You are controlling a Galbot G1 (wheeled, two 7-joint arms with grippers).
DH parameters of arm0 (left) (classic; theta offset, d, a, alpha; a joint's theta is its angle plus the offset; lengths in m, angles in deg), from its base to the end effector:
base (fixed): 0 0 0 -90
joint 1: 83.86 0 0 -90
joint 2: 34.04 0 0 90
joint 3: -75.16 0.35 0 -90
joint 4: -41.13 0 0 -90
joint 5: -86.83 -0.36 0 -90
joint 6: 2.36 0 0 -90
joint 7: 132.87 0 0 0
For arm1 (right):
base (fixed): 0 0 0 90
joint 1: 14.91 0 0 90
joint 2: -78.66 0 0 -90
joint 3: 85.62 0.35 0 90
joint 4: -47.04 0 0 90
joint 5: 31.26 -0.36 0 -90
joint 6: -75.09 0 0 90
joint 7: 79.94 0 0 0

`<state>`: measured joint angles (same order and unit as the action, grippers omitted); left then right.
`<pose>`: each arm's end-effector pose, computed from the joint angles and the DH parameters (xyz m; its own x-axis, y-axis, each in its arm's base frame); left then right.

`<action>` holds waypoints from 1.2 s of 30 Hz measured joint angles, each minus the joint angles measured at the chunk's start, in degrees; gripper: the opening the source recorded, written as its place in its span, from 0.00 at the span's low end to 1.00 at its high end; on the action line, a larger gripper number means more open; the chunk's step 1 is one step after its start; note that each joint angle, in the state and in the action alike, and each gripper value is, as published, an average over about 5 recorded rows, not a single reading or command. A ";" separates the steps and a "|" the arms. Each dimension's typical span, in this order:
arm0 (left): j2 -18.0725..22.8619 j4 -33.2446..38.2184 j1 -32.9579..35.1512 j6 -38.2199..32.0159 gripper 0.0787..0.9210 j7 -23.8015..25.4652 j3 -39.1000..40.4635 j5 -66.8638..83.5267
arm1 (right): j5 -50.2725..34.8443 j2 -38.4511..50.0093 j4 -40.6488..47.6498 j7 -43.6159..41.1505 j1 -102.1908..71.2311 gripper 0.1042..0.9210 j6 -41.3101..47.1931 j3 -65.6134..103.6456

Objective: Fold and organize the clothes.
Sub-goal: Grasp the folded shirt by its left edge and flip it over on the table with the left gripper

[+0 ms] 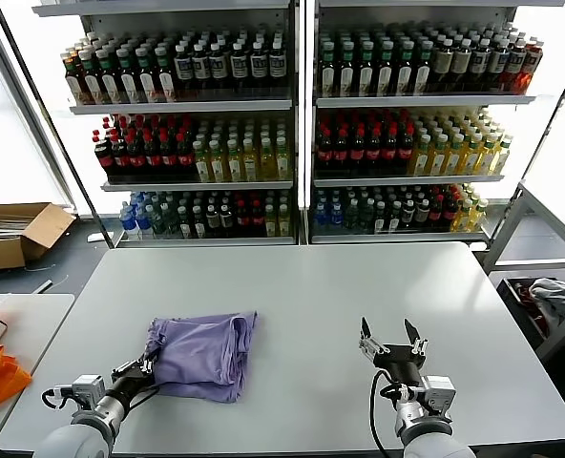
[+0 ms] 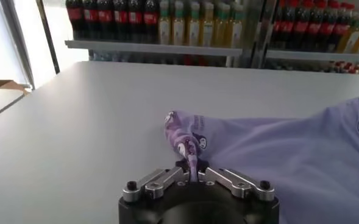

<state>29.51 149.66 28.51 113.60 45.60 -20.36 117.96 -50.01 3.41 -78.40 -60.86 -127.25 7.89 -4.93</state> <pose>0.2395 0.1343 -0.3108 -0.8695 0.0604 0.4901 0.0320 0.9973 -0.0662 0.2112 0.0099 -0.2475 -0.9692 -0.0039 0.2462 0.0146 0.9972 0.0730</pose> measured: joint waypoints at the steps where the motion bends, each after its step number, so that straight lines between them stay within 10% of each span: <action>1: -0.19 0.14 0.07 -0.14 0.04 -0.10 -0.36 -0.02 | -0.01 0.04 0.08 0.00 0.10 0.88 0.03 -0.03; 23: -13.42 1.23 2.39 -2.53 0.04 0.20 -20.37 -1.41 | -0.55 0.46 1.83 0.07 1.79 0.88 0.28 -0.78; 36: -6.12 11.53 -1.89 -0.92 0.04 -0.75 -0.14 -6.63 | 1.84 -1.29 -0.01 0.55 -2.37 0.88 0.05 1.53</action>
<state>23.38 161.19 26.62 112.67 44.85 -20.50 111.33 -48.17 2.12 -78.41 -60.31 -129.63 7.94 -3.40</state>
